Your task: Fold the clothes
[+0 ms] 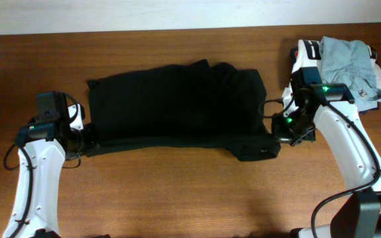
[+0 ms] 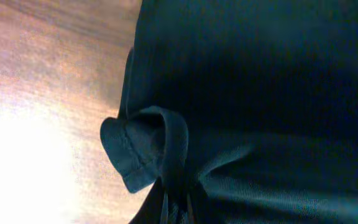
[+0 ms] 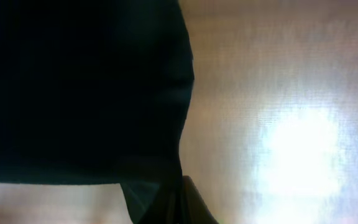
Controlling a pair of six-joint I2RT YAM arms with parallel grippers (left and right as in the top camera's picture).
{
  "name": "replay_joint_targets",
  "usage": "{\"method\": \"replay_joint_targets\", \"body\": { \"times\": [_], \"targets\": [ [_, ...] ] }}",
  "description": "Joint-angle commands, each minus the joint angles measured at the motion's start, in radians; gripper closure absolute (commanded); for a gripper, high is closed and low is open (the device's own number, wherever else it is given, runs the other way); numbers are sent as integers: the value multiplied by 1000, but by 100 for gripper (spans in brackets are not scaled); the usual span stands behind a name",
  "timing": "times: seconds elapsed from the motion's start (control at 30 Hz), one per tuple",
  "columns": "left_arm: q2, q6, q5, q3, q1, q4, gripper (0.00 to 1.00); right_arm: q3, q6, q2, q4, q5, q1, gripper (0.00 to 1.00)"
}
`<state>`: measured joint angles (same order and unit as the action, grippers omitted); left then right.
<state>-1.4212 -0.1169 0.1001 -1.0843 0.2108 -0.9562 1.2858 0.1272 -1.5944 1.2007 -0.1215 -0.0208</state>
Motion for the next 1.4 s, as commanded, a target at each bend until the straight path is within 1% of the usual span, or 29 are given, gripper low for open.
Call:
{"method": "replay_joint_targets", "body": {
  "times": [0.0,0.07,0.33,0.47,0.6,0.63,0.67,0.7,0.73,0.77,0.8,0.83,0.87,0.9,0.93,1.1,1.27,1.37],
  "targets": [
    [-44,-10,-66,4,12,29,99,-14,9,1,-74,27,14,96],
    [-80,-13,-75,4,13,48,99,-34,9,-2,-143,4,14,96],
    [-185,-28,-74,4,13,127,99,-82,9,-34,-335,-56,13,96],
    [-219,-28,-74,4,13,159,99,-85,9,-47,-407,-63,-2,95],
    [-246,-28,-74,4,13,163,99,-85,8,-63,-437,-63,-28,96],
    [-250,-28,-74,4,13,163,99,-85,8,-70,-443,-63,-39,95],
    [-254,-28,-74,4,13,163,100,-85,8,-77,-446,-63,-47,89],
    [-256,-28,-74,4,13,163,96,-85,8,-83,-447,-63,-55,79],
    [-256,-28,-74,4,13,163,81,-85,2,-92,-449,-63,-66,60],
    [-256,-28,-74,4,13,163,69,-85,-7,-95,-450,-63,-71,48],
    [-256,-28,-74,4,13,163,53,-85,-23,-97,-452,-61,-76,27],
    [-256,-28,-74,4,13,163,37,-85,-22,-97,-454,-50,-77,18],
    [-256,-28,-75,4,13,163,30,-84,-22,-96,-459,-47,-77,13],
    [-256,-28,-79,4,13,164,25,-78,-22,-95,-462,-47,-76,10],
    [-256,-28,-82,3,13,166,23,-68,-22,-95,-465,-48,-73,9],
    [-256,-27,-81,-45,13,200,20,41,-39,-95,-460,-52,-56,8],
    [-256,-23,-76,-171,12,217,13,168,-71,-95,-465,-51,-57,6],
    [-256,34,3,-251,12,273,13,227,-91,-95,-481,-51,-57,6]
  ]
}}
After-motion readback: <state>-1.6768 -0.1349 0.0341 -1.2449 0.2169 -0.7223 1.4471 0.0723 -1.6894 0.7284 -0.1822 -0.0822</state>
